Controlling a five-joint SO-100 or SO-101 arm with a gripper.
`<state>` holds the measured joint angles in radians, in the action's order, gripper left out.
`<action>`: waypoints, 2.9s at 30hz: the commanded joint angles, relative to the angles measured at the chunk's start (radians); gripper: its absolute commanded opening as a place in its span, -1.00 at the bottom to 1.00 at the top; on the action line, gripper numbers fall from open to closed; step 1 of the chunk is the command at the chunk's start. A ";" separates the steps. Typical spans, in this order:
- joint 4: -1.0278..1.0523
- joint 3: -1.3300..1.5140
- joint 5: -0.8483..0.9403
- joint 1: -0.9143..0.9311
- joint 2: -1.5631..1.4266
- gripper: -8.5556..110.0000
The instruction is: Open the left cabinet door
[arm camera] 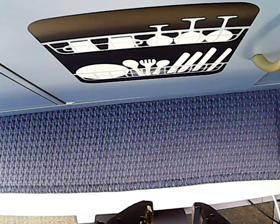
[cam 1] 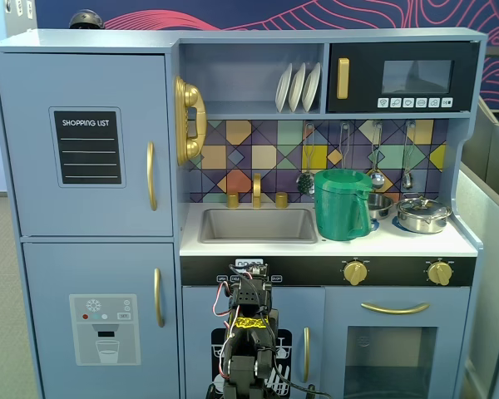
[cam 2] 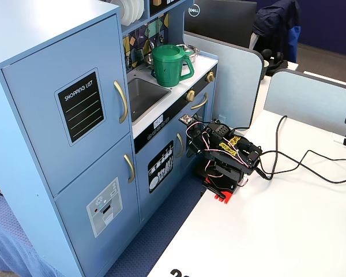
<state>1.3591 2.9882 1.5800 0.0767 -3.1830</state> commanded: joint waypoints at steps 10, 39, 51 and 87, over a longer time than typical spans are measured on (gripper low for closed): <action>0.140 0.009 -0.031 -0.017 0.005 -0.86; -0.281 -0.192 -0.046 -0.021 0.006 -0.80; -0.321 -0.261 -0.011 -0.012 0.006 -0.80; -1.078 -0.581 0.377 -0.597 0.265 -0.78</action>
<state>0.3850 2.4774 1.8791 -0.4449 -2.9299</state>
